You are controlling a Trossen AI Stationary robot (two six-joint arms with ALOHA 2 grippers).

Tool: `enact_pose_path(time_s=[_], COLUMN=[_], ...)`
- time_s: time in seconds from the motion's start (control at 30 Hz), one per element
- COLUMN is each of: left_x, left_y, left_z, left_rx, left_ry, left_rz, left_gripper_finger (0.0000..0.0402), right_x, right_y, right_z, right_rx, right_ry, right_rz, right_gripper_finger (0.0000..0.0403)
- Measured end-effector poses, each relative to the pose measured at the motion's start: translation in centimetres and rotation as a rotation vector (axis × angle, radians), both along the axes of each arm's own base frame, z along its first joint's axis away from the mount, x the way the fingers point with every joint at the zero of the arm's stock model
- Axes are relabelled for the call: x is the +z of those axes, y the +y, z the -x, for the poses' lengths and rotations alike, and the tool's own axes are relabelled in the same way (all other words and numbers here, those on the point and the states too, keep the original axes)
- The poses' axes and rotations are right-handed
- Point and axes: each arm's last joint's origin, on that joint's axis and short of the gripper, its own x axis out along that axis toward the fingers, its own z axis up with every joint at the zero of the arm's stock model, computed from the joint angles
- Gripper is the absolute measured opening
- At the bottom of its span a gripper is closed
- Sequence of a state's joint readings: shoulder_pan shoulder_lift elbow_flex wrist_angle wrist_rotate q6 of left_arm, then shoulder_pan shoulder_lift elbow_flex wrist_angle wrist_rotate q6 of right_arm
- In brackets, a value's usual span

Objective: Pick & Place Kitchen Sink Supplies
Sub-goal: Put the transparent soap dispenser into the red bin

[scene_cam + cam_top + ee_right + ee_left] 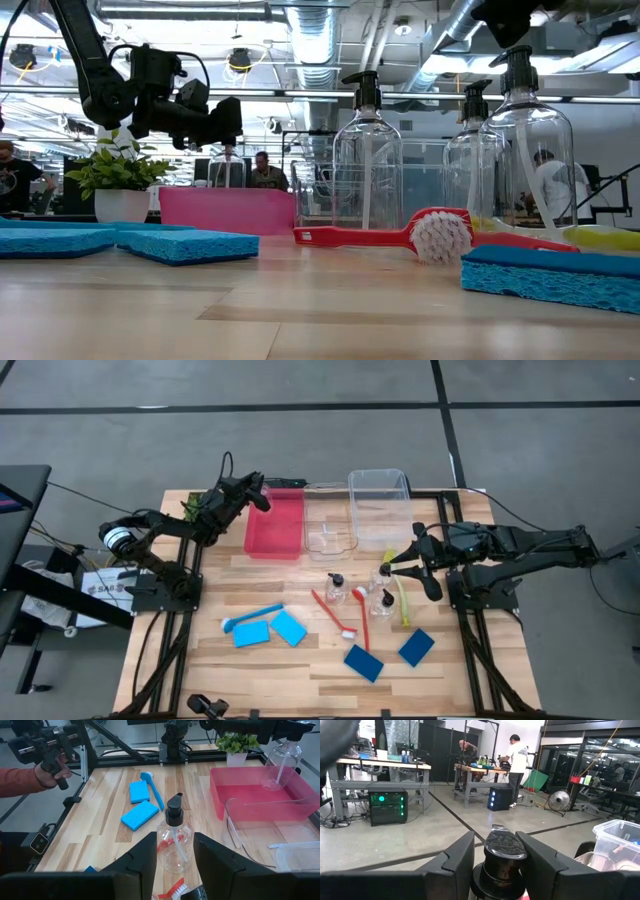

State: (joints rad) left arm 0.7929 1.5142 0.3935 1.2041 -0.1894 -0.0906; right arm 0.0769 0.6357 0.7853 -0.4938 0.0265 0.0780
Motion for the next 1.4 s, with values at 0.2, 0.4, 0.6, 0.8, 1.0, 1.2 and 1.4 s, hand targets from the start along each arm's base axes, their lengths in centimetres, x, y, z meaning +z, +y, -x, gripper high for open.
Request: enact_pose_path(time_s=[0.2, 0.4, 0.6, 0.8, 1.0, 1.2, 1.4], left_x=[-0.1, -1.4, -2.0, -2.0, -2.0, -2.1, -2.1], left_y=[0.0, 0.3, 0.5, 0.5, 0.5, 0.5, 0.5], left_z=[0.0, -0.3, -0.6, -0.6, -0.6, -0.6, -0.5], left_rx=[-0.001, -0.001, -0.003, -0.003, -0.002, -0.002, -0.001], left_ry=[0.001, 0.030, 0.013, 0.013, 0.016, 0.017, 0.019], left_rz=[0.007, 0.037, 0.020, 0.018, 0.018, 0.019, 0.020], left_gripper_finger=[0.0140, 0.0140, 0.0141, 0.0141, 0.0141, 0.0141, 0.0144], right_x=[0.0, 0.0, 0.0, 0.0, 0.0, 0.0, 0.0], right_y=[0.0, 0.0, 0.0, 0.0, 0.0, 0.0, 0.0], right_z=[0.0, 0.0, 0.0, 0.0, 0.0, 0.0, 0.0], right_rx=[0.000, 0.000, 0.000, 0.000, 0.000, 0.000, 0.000], right_ry=[0.000, 0.000, 0.000, 0.000, 0.001, 0.000, 0.000], right_rz=[0.000, 0.000, -0.001, -0.001, -0.001, -0.001, -0.001], right_gripper_finger=[0.0123, 0.0123, 0.0123, 0.0123, 0.0123, 0.0123, 0.0123])
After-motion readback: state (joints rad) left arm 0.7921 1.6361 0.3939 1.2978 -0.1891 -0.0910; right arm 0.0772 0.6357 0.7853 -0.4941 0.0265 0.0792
